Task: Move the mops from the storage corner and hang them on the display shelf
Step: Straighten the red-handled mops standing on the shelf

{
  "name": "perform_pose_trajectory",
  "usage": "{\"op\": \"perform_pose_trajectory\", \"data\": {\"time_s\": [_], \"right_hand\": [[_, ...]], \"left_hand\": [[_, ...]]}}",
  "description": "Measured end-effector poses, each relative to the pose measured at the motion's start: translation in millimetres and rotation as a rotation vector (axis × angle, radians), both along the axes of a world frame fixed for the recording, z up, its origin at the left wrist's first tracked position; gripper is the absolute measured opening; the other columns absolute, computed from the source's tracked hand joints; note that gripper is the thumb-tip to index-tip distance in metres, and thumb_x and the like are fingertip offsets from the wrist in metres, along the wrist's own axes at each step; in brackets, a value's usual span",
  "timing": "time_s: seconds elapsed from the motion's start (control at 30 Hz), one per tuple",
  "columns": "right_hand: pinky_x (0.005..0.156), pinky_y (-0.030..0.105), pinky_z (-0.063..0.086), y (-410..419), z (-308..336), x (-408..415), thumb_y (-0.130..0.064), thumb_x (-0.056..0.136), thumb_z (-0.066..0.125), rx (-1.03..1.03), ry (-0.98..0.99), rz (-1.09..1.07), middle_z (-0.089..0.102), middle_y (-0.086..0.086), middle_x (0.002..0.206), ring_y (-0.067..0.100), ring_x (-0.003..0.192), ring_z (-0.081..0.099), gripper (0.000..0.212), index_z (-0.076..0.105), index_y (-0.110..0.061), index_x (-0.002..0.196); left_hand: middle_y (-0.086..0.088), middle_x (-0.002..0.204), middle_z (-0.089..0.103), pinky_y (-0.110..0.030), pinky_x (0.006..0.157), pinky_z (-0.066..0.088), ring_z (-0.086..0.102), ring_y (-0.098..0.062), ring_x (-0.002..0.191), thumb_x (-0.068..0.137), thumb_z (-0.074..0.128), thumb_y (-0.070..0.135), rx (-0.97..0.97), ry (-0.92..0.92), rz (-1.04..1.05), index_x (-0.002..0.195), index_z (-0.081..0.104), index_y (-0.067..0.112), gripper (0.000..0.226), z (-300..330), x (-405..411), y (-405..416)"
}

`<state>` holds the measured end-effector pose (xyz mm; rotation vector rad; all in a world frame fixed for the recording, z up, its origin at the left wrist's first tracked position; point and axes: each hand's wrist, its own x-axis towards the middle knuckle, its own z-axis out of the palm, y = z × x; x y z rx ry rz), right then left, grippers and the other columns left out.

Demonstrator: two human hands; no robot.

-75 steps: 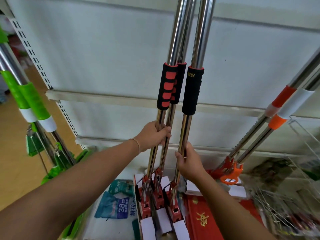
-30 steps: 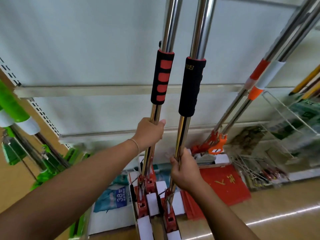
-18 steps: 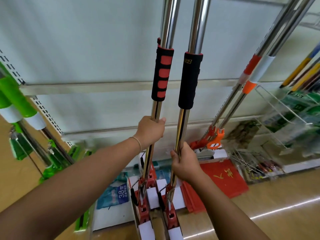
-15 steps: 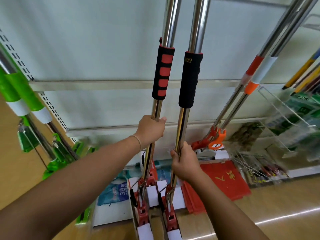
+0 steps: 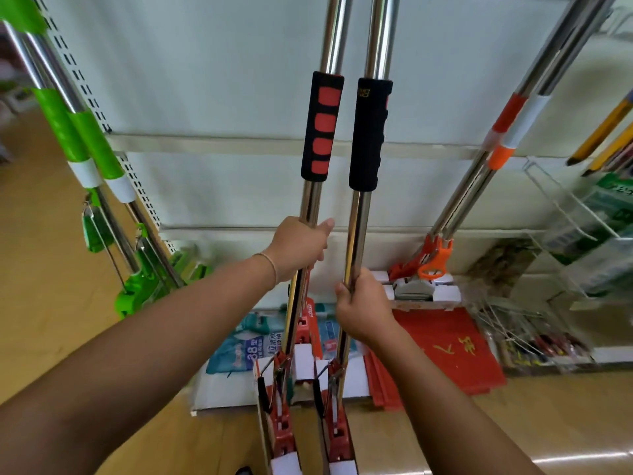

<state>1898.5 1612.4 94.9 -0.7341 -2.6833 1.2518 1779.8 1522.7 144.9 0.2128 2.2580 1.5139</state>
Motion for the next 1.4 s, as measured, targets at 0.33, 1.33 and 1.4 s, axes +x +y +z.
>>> {"op": "perform_pose_trajectory", "data": {"time_s": [0.33, 1.33, 1.4], "right_hand": [[0.068, 0.031, 0.047, -40, 8, 6, -0.023, 0.098, 0.054, 0.000, -0.008, -0.065, 0.061, 0.002, 0.090, 0.018, 0.081, 0.059, 0.009, 0.049, -0.020, 0.105], [0.083, 0.042, 0.057, -64, 27, 39, -0.026, 0.098, 0.056, -0.060, -0.058, -0.164, 0.062, 0.001, 0.095, 0.019, 0.091, 0.063, 0.016, 0.051, -0.018, 0.110], [0.087, 0.046, 0.057, -61, 26, 40, -0.026, 0.097, 0.057, -0.076, -0.063, -0.171, 0.065, 0.001, 0.098, 0.020, 0.094, 0.065, 0.019, 0.052, -0.019, 0.114]], "left_hand": [[-0.009, 0.078, 0.068, -0.031, 0.068, 0.051, 0.050, -0.022, 0.066, 0.079, 0.063, 0.067, 0.002, -0.042, -0.271, 0.102, 0.070, 0.006, 0.066, 16, 0, -24], [-0.006, 0.070, 0.059, -0.022, 0.053, 0.046, 0.052, -0.014, 0.056, 0.098, 0.057, 0.022, -0.038, -0.076, -0.195, 0.091, 0.067, 0.003, 0.022, 22, -3, -40], [-0.004, 0.069, 0.058, -0.022, 0.051, 0.045, 0.051, -0.013, 0.053, 0.099, 0.057, 0.020, -0.020, -0.084, -0.192, 0.092, 0.066, 0.004, 0.020, 23, -1, -40]]}}
